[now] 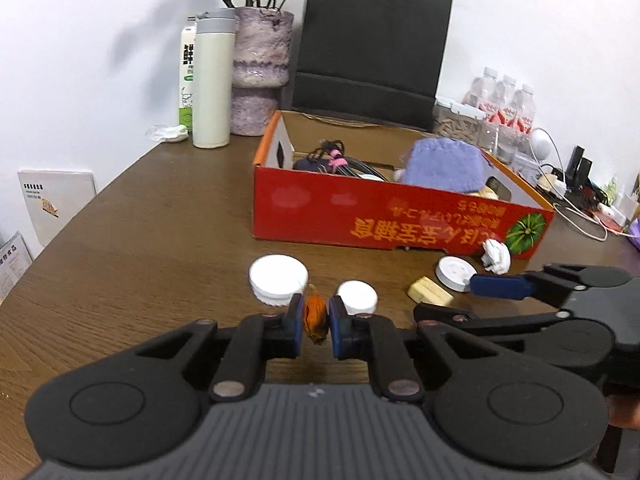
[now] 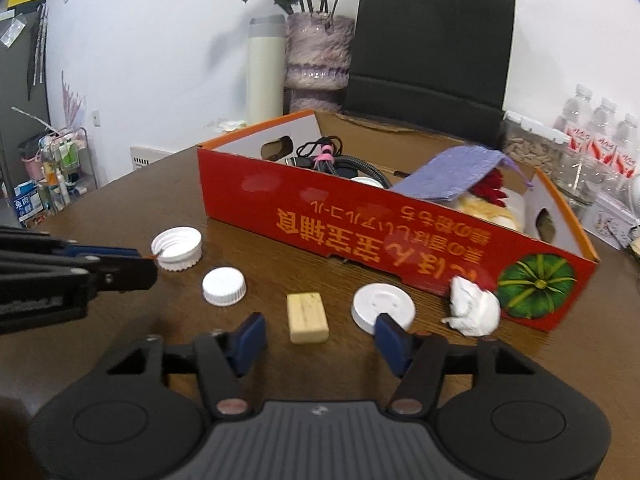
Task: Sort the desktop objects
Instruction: 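Grasp the small orange item with the left tool while the right tool grasps the yellow soap bar, then carry the orange item and soap bar into the box and release both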
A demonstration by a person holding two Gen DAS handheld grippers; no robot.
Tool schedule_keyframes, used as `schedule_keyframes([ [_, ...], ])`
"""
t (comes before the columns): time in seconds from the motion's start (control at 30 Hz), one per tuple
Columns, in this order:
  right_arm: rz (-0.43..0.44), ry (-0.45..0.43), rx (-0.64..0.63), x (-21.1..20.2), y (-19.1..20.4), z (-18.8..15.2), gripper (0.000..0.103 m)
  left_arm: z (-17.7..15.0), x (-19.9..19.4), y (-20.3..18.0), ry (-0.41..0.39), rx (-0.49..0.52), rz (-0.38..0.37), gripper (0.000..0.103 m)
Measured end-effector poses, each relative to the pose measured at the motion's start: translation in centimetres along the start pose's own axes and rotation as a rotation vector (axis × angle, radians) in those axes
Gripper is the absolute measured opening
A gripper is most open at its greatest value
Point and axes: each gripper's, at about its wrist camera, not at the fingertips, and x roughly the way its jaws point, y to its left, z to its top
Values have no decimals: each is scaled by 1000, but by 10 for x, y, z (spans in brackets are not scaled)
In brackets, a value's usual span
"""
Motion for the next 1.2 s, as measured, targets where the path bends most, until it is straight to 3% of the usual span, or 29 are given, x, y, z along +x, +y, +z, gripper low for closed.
schedule_keyframes([
  [0.07,6,5,6,6,0,3,50,2,1,3,-2,-2,-4,13],
  [0.13,23,10,8,9,-1,6,38,4,3,4,-1,-4,-8,13],
  [0.17,31,10,11,10,-1,6,23,5,3,5,-1,-6,-11,14],
  [0.2,40,11,16,11,-1,7,20,5,4,5,-2,-7,-13,13],
  [0.4,51,-23,16,8,-2,14,19,18,0,3,-29,5,-24,13],
  [0.63,45,-138,35,-11,-18,34,19,54,0,-18,-100,65,-47,14],
  [0.9,-62,-248,116,-19,-71,61,19,102,26,-49,-203,68,-85,14],
  [1.07,-148,-254,163,-4,-110,70,19,122,59,-55,-207,6,-79,14],
  [1.2,-188,-246,188,11,-132,73,19,128,88,-61,-190,25,-56,14],
])
